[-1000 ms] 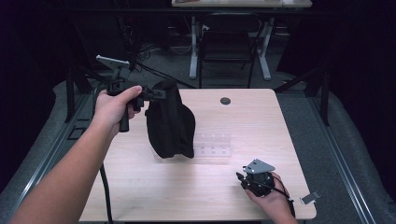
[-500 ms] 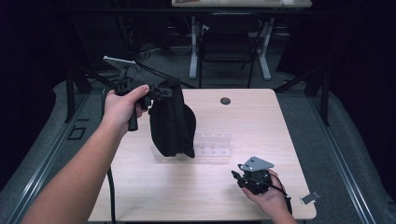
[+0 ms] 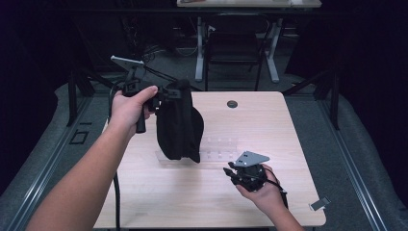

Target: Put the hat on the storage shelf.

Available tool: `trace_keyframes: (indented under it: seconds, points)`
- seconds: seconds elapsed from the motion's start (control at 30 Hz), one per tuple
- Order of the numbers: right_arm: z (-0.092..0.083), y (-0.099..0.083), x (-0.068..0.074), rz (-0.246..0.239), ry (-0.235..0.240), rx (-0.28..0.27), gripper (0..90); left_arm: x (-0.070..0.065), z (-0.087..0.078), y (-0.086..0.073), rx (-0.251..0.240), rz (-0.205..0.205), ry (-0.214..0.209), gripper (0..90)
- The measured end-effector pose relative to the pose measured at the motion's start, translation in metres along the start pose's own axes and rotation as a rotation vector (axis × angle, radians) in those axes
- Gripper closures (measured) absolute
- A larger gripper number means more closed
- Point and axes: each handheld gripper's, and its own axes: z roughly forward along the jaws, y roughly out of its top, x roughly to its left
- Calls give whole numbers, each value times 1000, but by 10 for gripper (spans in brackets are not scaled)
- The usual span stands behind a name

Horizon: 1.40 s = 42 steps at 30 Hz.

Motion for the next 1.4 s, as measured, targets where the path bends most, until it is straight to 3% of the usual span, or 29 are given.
trace_keyframes:
  seconds: [0.3,0.87,1.13,1.4]
  points:
    - [9,20,9,-27,44,-9,719,0,-1,0,-3,1,5,845]
    - [28,50,30,-91,81,-14,719,-1,0,0,-5,1,7,845]
    - [34,58,36,-114,90,4,712,0,-1,0,-9,1,9,845]
    - [41,65,44,-112,104,-23,686,1,-2,0,-15,-1,9,845]
